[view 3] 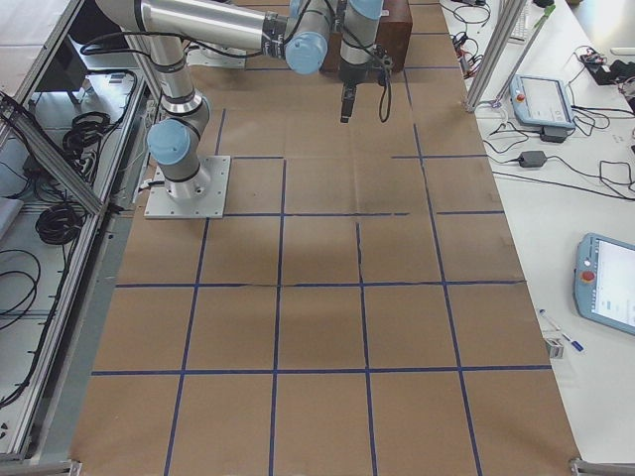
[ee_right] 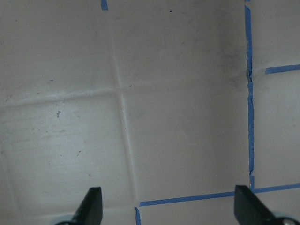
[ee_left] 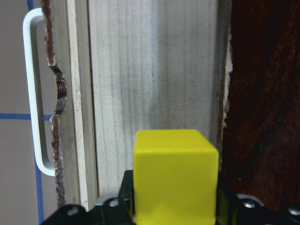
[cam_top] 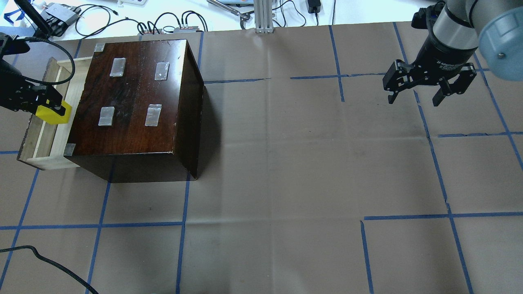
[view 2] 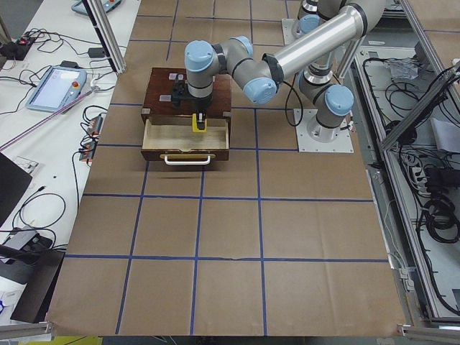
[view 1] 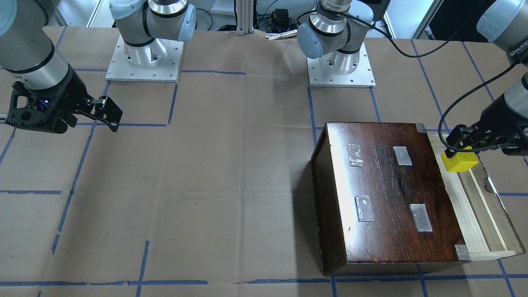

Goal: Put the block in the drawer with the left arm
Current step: 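Lower the cube into the drawer and open the left gripper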

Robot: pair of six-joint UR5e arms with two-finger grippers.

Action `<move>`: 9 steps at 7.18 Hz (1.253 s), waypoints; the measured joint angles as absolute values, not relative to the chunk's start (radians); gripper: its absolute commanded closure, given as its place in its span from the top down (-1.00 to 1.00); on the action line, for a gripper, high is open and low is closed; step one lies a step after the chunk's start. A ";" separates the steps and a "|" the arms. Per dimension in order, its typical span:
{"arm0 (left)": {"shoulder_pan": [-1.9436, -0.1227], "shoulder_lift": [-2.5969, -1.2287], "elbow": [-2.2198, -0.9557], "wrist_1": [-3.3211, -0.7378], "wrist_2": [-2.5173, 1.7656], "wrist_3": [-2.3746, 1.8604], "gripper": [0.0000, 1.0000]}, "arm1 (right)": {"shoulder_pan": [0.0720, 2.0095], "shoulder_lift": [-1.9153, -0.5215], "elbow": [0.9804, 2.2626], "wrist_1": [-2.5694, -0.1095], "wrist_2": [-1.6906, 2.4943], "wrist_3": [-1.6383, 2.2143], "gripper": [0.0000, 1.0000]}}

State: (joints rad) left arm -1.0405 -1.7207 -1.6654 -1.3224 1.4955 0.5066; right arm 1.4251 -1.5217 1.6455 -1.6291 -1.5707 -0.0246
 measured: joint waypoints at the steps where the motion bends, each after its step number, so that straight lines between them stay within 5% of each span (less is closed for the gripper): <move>1: -1.040 -1.732 -1.666 -1.320 1.496 0.508 -0.51 | 1.425 -1.522 1.646 -1.629 -1.571 -0.025 1.00; 3: -1.040 -1.745 -1.666 -1.320 1.495 0.504 0.88 | 1.425 -1.522 1.646 -1.629 -1.571 -0.025 1.00; 9: -1.042 -1.732 -1.640 -1.287 1.492 0.497 0.98 | 1.425 -1.522 1.646 -1.629 -1.571 -0.025 1.00</move>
State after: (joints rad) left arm -1.0419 -1.7317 -1.6399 -1.2872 1.4924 0.4970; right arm 1.4251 -1.5217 1.6459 -1.6291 -1.5708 -0.0245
